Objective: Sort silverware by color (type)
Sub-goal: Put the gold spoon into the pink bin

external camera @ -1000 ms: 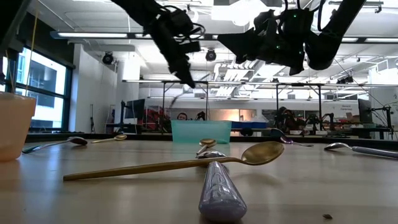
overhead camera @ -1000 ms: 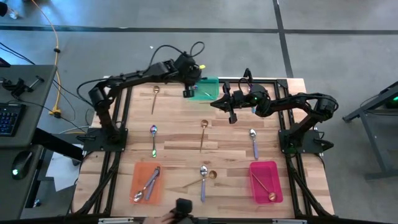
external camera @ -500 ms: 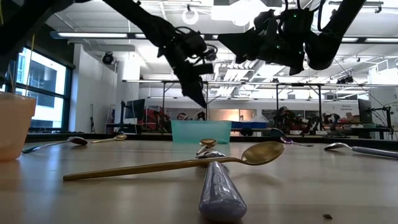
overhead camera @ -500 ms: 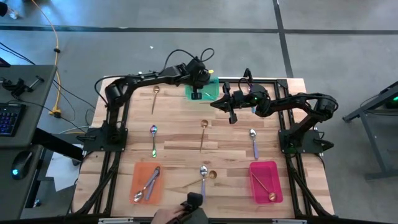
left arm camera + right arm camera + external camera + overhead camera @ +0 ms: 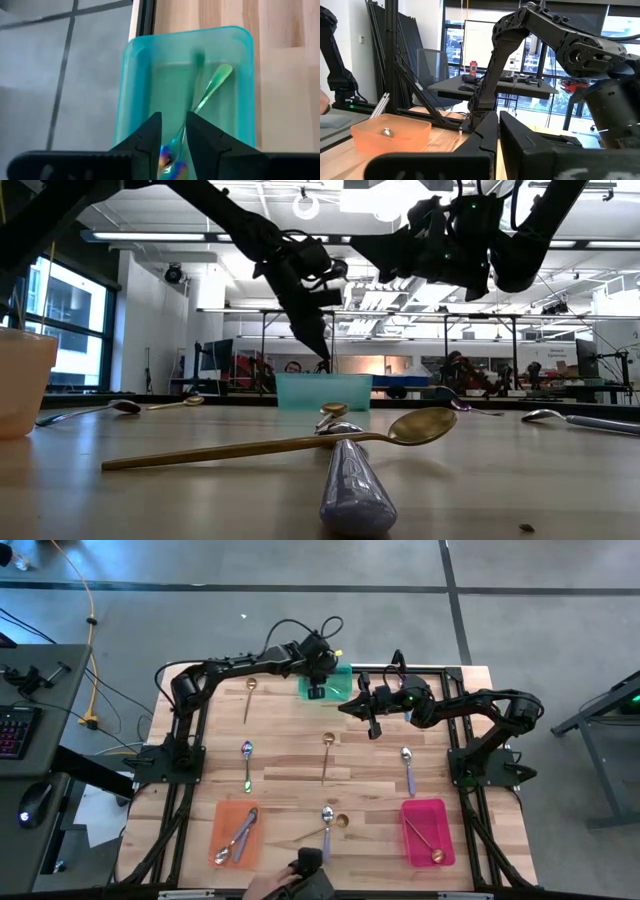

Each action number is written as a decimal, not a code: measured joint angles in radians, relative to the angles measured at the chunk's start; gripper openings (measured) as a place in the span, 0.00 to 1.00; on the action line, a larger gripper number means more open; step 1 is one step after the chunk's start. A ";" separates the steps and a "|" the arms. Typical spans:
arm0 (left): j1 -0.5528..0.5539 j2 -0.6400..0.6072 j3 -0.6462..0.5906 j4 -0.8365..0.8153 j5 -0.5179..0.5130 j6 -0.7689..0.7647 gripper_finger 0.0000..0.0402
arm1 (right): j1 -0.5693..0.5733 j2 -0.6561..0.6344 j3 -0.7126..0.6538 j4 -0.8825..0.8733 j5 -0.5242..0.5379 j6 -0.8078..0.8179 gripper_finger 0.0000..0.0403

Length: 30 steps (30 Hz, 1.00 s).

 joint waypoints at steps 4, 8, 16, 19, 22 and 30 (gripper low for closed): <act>-0.003 -0.001 -0.012 0.022 0.000 -0.068 0.17 | 0.000 0.000 0.000 -0.005 0.000 0.007 0.00; -0.006 -0.016 -0.045 0.055 0.002 -0.140 0.05 | 0.000 0.000 0.000 -0.022 0.000 0.011 0.00; -0.022 -0.169 -0.316 0.389 0.082 -0.278 0.01 | 0.000 0.000 0.000 -0.044 0.012 0.082 0.00; -0.040 -0.260 -0.452 0.532 0.114 -0.316 0.00 | 0.008 0.000 0.000 -0.070 0.065 0.086 0.00; -0.070 -0.344 -0.585 0.645 0.115 -0.341 0.00 | 0.026 0.000 0.011 -0.153 0.152 0.047 0.00; -0.148 -0.549 -0.920 0.972 0.118 -0.444 0.00 | 0.139 0.000 0.194 -0.752 0.364 -0.031 0.00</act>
